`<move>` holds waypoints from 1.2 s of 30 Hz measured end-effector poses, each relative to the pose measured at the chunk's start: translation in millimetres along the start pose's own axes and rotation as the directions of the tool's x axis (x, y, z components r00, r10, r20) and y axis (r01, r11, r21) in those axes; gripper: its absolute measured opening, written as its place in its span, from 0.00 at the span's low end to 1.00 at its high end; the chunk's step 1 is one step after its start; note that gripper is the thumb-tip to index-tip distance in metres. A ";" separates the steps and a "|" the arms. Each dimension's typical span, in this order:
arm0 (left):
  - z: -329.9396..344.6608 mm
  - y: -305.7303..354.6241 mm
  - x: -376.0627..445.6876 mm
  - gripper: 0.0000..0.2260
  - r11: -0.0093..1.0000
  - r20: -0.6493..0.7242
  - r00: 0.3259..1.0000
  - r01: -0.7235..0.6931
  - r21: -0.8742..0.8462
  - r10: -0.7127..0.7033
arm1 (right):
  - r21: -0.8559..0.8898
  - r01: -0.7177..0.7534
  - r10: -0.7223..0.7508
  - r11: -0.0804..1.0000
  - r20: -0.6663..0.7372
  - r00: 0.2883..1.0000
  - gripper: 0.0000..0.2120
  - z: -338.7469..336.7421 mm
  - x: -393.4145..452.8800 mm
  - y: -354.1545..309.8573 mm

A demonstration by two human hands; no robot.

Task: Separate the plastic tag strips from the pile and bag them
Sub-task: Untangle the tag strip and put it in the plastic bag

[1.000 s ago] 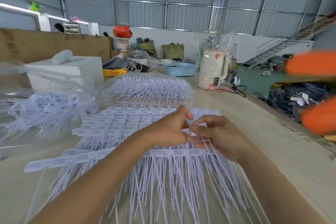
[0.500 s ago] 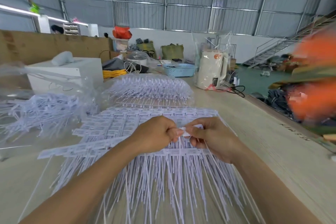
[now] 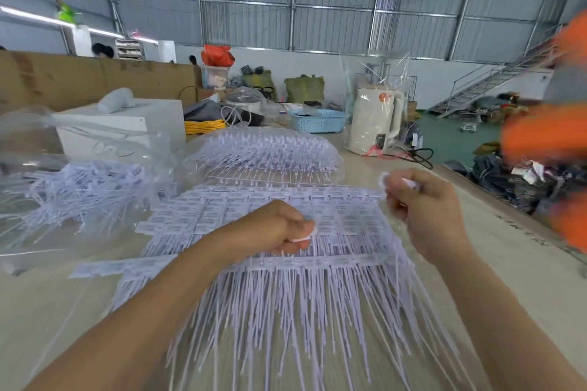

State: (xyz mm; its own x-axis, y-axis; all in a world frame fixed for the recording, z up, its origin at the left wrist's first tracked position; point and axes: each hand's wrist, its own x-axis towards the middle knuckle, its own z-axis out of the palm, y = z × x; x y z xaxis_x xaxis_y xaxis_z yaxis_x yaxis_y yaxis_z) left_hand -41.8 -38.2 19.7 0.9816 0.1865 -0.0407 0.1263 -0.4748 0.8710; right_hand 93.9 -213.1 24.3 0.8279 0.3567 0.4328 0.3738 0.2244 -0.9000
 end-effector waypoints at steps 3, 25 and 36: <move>2.1 1.5 -1.2 0.10 0.995 0.042 0.999 -0.027 0.095 0.024 | 0.363 -0.257 0.223 0.895 0.135 0.965 0.09 -3.0 0.8 -11.8; -9.4 -0.7 -3.8 0.10 0.965 0.001 1.000 -0.025 0.263 0.026 | -0.058 -0.023 0.041 0.998 0.330 0.943 0.04 44.5 -24.8 13.2; -6.6 2.5 -2.4 0.17 0.994 -0.152 0.988 -0.010 0.112 0.027 | -0.361 0.133 0.033 0.923 0.419 0.907 0.07 47.7 -22.0 3.0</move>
State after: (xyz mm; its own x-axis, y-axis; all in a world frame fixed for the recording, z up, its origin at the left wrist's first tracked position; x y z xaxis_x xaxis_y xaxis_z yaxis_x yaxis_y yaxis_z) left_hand -44.8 -34.1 25.2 0.9515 0.3023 0.0575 0.1320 -0.5698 0.8111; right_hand 56.8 -177.0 14.6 0.5881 0.7112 0.3851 0.6062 -0.0724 -0.7920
